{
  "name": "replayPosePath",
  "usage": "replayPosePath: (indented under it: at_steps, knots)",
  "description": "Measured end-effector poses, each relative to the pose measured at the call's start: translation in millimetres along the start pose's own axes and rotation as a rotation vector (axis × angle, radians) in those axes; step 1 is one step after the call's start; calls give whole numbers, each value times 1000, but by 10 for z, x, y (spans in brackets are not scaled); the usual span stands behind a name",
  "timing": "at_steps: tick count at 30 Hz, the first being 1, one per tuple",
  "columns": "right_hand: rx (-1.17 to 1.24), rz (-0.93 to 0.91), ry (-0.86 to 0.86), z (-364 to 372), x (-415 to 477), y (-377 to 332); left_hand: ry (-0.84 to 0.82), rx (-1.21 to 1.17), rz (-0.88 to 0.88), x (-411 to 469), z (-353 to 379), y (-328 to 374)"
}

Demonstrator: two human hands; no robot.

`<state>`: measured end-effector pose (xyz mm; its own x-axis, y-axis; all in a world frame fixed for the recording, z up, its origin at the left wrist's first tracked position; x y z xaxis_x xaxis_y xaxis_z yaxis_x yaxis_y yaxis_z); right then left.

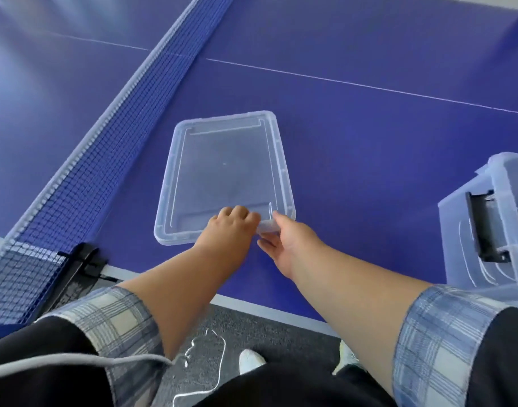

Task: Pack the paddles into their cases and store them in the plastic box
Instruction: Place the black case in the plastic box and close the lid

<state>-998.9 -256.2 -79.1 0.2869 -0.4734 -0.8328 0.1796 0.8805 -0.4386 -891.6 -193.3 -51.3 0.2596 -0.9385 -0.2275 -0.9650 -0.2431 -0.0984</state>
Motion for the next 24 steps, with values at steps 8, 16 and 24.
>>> replayPosePath:
  at_steps: [8, 16, 24]
  knots:
    - [259, -168, -91, 17, -607, -564, 93, -77, 122, 67, -902, 269]
    - [380, -310, -107, -765, -1076, -1235, 208, -129, 293, 172, -1462, 1218]
    - [446, -413, -99, -1755, -1471, -1902, 294, -145, 443, 313, -1853, 2401]
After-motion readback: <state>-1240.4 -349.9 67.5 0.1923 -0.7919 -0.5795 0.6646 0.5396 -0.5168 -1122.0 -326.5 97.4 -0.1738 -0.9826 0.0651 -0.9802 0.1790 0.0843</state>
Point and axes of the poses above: each hand's wrist, its own x-axis towards the middle knuckle, its own z-axis out of the palm, y = z × x, the point moved 4 cm from there along x, towards the middle knuckle, and after that the axes turned 13 degrees about x, right-handed, at the moved point
